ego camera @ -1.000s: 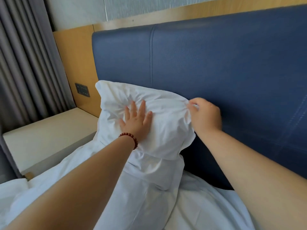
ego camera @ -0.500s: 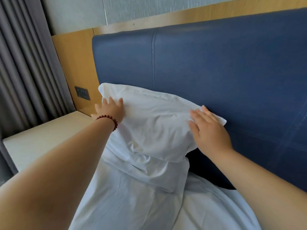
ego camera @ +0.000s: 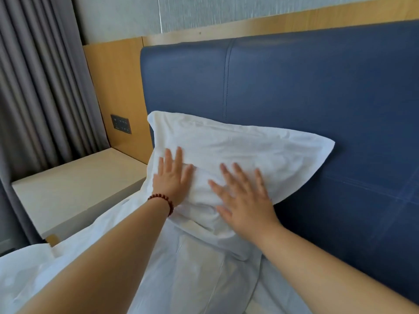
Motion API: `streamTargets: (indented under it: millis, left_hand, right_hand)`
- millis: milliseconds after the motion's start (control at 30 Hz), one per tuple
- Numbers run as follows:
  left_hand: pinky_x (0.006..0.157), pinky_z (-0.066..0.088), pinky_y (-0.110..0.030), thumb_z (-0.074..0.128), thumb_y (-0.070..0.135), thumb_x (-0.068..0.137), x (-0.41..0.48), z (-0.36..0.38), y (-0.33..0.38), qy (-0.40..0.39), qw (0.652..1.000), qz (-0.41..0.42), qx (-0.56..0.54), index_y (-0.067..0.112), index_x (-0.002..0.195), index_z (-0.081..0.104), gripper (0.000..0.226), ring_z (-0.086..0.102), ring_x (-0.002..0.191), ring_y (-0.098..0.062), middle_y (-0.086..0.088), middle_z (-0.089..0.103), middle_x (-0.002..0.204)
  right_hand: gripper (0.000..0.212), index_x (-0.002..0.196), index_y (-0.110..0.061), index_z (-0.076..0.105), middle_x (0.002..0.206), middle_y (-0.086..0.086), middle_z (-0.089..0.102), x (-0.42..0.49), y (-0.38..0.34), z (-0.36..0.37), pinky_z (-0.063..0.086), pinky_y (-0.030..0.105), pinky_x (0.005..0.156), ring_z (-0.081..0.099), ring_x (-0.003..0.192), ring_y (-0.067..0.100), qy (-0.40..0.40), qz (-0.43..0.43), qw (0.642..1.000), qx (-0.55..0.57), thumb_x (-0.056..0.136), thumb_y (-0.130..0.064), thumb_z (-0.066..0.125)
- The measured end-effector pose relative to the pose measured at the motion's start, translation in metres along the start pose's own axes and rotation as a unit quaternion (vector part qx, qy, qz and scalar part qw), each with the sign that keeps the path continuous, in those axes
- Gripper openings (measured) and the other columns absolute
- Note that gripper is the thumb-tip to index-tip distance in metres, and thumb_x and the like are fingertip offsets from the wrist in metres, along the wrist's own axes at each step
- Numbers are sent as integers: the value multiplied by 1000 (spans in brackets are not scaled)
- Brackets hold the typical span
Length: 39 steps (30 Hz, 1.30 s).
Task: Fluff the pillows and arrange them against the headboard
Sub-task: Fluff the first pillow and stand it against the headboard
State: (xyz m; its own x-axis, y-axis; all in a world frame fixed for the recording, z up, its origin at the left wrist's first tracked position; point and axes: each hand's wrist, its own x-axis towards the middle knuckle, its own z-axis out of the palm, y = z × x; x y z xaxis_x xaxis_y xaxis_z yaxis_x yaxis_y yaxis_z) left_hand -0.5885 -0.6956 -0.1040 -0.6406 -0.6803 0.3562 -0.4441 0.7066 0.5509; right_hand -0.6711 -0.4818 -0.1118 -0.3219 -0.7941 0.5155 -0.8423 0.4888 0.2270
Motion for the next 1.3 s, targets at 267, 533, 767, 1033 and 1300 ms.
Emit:
streamTargets:
  millis: [267, 533, 767, 1033, 1300]
  left_hand:
    - [115, 20, -57, 21, 53, 97, -21, -14, -63, -69, 976, -179, 106, 20, 153, 18, 66, 25, 142, -38, -15, 25, 157]
    - [121, 0, -45, 16, 67, 92, -110, -14, -41, -189, 953, -91, 220, 33, 152, -14, 75, -10, 149, -21, 4, -15, 162]
    - [119, 3, -51, 15, 69, 90, -214, -64, -72, -163, 952, -192, 172, 45, 150, -12, 70, -13, 149, -18, 13, -18, 160]
    - [116, 0, -59, 9, 61, 94, -301, -51, -59, -117, 961, -220, 122, 44, 147, -22, 63, -24, 146, -21, 8, -29, 157]
    - [110, 6, -61, 29, 44, 91, -362, 5, -46, -48, 978, -103, 173, 18, 152, 11, 69, 11, 146, -32, -11, 22, 159]
  right_hand:
    - [75, 157, -31, 15, 165, 11, 4, -8, -10, 10, 0, 60, 118, -2, 150, 39, 3, 110, 994, 8, 89, -61, 28]
    - [72, 156, -34, 15, 166, -6, 3, -63, -122, 26, -13, 54, 115, -16, 150, 23, -157, -11, 969, 192, 94, -71, 13]
    - [72, 154, -35, 22, 165, -3, 3, -96, -136, 14, -1, 55, 115, -7, 150, 19, -124, 100, 961, 225, 92, -72, 15]
    - [66, 150, -26, 36, 160, 2, 29, -172, -172, -1, 14, 52, 114, 20, 149, 26, -70, 6, 954, 292, 97, -64, 26]
    - [73, 156, -29, 7, 165, -9, 2, -244, -167, -3, 17, 56, 116, -8, 151, 21, -182, -99, 933, 292, 96, -54, 41]
